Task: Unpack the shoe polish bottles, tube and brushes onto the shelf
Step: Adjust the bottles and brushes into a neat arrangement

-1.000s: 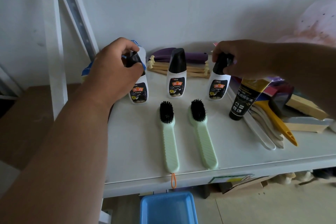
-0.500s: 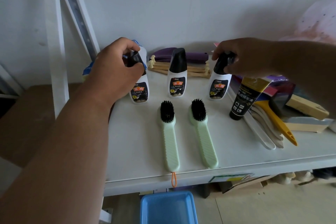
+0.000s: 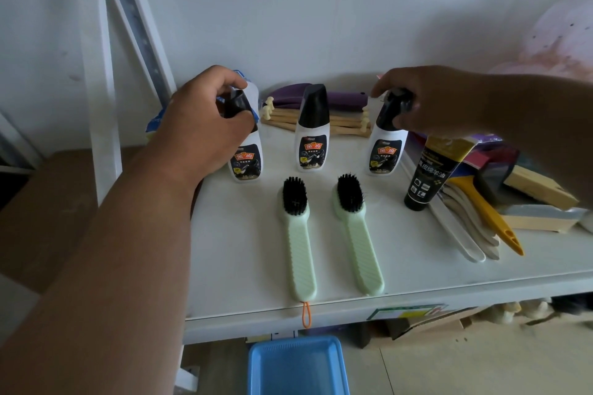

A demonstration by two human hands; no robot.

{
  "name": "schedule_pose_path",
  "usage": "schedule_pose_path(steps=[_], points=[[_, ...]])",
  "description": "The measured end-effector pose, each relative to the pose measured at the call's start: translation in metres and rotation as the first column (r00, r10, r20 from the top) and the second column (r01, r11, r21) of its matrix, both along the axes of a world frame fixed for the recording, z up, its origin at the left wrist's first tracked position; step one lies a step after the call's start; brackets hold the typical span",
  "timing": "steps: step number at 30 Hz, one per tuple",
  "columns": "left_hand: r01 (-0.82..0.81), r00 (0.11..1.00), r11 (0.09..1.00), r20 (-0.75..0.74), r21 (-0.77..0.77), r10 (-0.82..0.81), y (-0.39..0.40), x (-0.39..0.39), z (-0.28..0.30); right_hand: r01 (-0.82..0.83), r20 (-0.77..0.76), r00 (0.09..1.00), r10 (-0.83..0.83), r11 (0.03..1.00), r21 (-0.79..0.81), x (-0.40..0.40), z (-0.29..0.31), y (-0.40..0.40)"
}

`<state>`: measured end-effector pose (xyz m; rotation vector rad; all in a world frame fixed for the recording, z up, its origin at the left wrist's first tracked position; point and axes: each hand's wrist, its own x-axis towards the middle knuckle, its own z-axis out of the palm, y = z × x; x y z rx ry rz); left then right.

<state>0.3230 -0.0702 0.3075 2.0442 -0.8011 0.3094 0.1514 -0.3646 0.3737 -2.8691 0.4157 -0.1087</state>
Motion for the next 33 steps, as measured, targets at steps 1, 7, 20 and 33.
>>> schedule_pose_path(steps=[1, 7, 20, 33], points=[[0.007, 1.0, 1.0, 0.006, 0.004, -0.007, 0.0002, 0.0003, -0.0004, -0.006, -0.004, 1.0, 0.006, 1.0, -0.003, 0.0003, -0.0001, 0.0006], [0.016, 1.0, 1.0, 0.026, 0.015, -0.016, 0.0015, 0.0009, -0.0006, -0.036, -0.003, 0.999, 0.036, 0.999, -0.007, -0.002, 0.0004, 0.0035], [0.01, 0.999, 1.0, 0.046, 0.029, -0.011, 0.0012, -0.0012, 0.0008, -0.053, -0.02, 0.998, 0.052, 0.998, -0.017, -0.0025, 0.0004, 0.008], [0.01, 0.999, 1.0, 0.033, 0.022, -0.011, 0.0009, 0.0007, 0.0007, -0.049, -0.018, 0.999, 0.049, 0.999, 0.021, -0.0001, -0.0014, 0.0065]])
